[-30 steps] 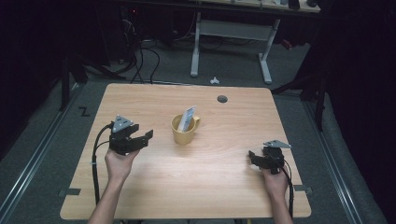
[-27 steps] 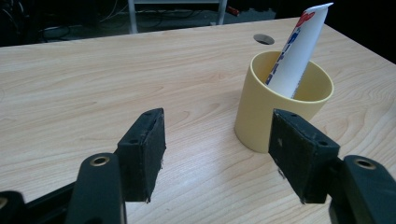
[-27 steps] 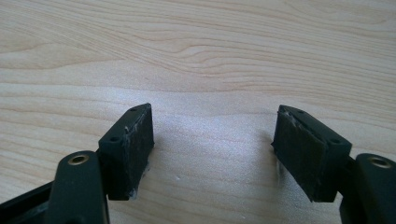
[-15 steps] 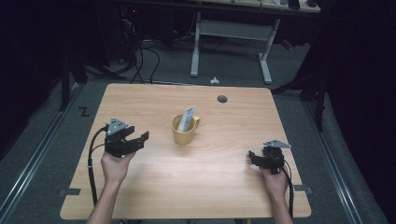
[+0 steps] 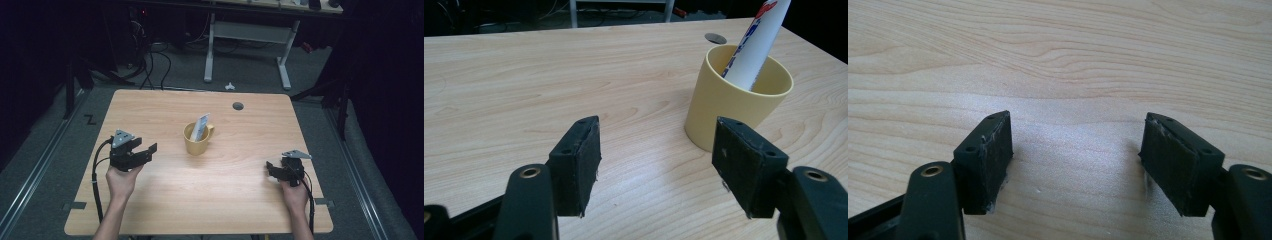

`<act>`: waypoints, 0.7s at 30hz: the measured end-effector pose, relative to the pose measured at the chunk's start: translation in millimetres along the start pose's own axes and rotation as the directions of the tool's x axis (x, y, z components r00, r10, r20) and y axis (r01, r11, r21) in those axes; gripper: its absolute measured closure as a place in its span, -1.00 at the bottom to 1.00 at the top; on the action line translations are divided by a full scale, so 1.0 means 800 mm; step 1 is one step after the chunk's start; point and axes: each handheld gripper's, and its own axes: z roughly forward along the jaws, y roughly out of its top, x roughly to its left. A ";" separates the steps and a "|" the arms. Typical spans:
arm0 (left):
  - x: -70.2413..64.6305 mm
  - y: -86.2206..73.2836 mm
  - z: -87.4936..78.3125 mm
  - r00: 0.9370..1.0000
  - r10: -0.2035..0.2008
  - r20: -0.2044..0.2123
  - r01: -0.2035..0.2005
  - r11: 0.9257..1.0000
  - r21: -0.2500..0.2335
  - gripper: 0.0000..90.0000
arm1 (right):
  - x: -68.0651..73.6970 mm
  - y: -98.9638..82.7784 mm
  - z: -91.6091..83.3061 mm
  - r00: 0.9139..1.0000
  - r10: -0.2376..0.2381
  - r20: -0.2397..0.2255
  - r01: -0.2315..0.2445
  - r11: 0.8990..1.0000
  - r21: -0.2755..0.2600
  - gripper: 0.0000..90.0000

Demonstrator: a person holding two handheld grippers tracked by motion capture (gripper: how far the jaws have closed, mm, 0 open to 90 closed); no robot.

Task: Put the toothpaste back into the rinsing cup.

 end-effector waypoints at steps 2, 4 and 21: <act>0.001 -0.002 -0.001 1.000 -0.003 -0.001 0.003 1.000 0.001 -0.19 | 0.000 0.000 0.000 1.000 0.002 0.000 -0.002 1.000 0.001 -0.35; 0.002 -0.004 -0.002 1.000 -0.006 -0.004 0.006 1.000 0.003 -0.20 | 0.000 0.000 0.000 1.000 0.002 0.001 -0.002 1.000 0.000 -0.35; 0.008 -0.021 -0.004 0.999 -0.031 -0.013 0.031 0.999 0.014 -0.20 | 0.000 0.000 0.000 1.000 0.002 0.000 -0.002 1.000 0.001 -0.35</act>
